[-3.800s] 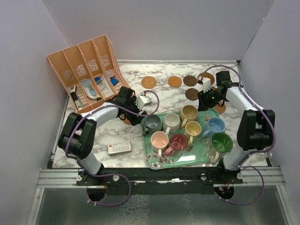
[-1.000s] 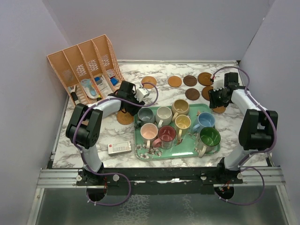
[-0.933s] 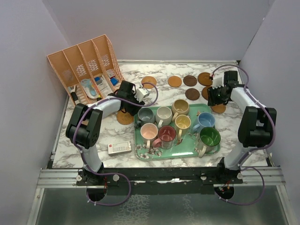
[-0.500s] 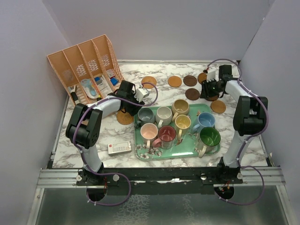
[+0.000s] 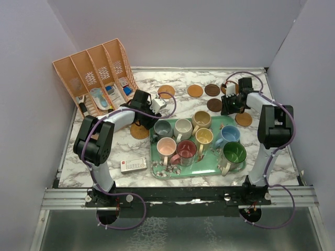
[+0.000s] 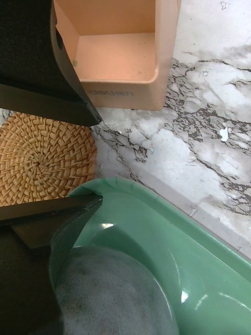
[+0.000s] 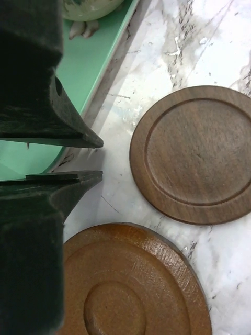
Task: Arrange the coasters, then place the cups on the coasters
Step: Move the tray to the center of the board.
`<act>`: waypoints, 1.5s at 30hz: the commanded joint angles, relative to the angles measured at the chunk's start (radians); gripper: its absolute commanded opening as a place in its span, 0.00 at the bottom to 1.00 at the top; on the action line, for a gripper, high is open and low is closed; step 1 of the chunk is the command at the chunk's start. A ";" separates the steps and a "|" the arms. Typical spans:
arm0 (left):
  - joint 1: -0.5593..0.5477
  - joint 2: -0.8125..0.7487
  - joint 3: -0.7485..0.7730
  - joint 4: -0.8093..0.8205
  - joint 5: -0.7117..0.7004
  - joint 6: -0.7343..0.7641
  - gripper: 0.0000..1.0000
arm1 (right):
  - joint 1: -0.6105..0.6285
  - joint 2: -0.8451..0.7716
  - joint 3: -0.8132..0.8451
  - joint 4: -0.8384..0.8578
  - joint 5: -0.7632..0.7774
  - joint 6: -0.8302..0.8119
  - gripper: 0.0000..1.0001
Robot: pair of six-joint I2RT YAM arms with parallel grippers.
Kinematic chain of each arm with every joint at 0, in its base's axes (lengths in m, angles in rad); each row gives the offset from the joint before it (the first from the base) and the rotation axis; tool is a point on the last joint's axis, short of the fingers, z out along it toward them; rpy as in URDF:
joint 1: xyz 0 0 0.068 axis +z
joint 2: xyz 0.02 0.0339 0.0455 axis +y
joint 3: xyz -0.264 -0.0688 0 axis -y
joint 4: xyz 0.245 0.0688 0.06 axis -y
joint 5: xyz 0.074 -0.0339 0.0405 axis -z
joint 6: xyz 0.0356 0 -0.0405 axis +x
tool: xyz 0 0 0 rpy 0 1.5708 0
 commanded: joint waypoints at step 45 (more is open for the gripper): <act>0.005 -0.006 0.133 -0.172 0.091 0.100 0.52 | -0.005 -0.013 0.113 -0.242 -0.052 -0.256 0.60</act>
